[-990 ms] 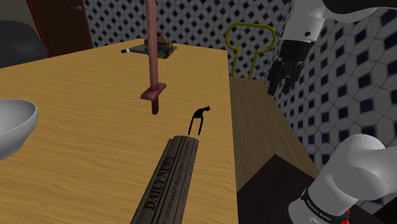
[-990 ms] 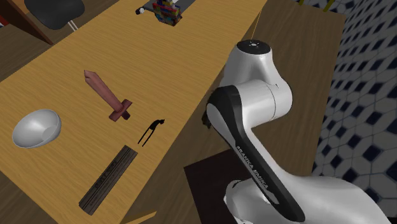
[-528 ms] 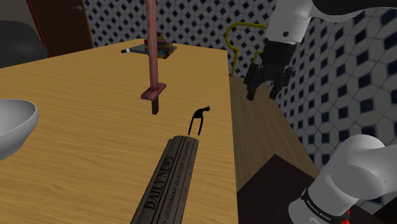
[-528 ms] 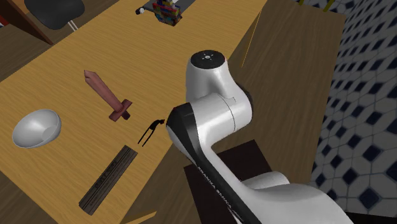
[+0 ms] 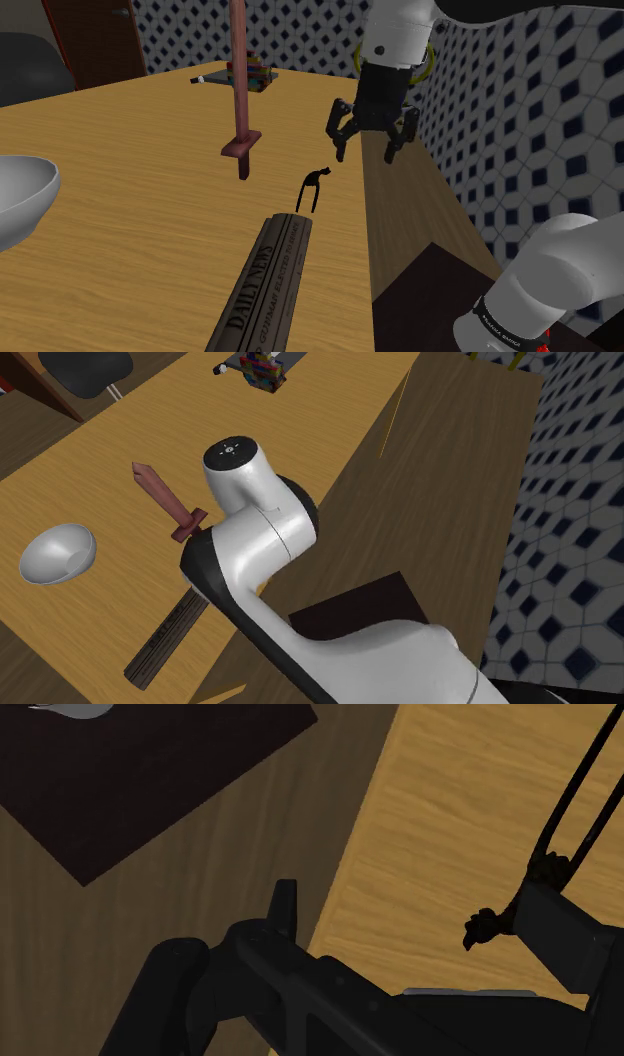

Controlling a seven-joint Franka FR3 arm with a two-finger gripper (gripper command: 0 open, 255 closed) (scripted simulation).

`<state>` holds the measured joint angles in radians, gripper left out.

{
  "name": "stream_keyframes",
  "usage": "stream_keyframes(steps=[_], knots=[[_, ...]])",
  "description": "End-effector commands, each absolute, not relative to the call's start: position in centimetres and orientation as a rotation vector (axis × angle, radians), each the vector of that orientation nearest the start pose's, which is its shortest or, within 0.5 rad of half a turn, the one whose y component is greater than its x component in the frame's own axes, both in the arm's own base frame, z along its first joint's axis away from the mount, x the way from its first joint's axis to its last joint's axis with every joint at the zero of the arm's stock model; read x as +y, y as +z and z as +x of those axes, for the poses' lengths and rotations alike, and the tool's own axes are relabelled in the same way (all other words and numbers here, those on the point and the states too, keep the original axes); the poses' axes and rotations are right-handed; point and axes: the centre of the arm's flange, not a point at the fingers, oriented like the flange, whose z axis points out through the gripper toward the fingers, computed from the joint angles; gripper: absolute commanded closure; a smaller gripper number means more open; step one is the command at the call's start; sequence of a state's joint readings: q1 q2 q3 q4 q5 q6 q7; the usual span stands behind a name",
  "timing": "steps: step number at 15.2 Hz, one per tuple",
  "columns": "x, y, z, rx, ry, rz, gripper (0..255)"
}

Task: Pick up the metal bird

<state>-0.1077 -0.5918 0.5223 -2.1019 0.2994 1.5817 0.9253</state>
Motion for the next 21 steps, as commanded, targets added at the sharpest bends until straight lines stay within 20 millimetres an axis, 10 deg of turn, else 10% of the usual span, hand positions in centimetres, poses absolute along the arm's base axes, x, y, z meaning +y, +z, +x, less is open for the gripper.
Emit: stream_keyframes(steps=[1, 6, 15, 16, 21], knots=[[25.8, 60.2, 34.2, 1.009, -0.006, -2.967, 0], [31.4, 59.5, 38.0, 1.239, -0.038, -2.912, 0], [31.4, 55.5, 38.0, 1.239, -0.038, -2.912, 0], [31.4, 55.6, 38.0, 1.239, -0.038, -2.912, 255], [31.4, 55.5, 38.3, 1.239, -0.038, -2.912, 255]])
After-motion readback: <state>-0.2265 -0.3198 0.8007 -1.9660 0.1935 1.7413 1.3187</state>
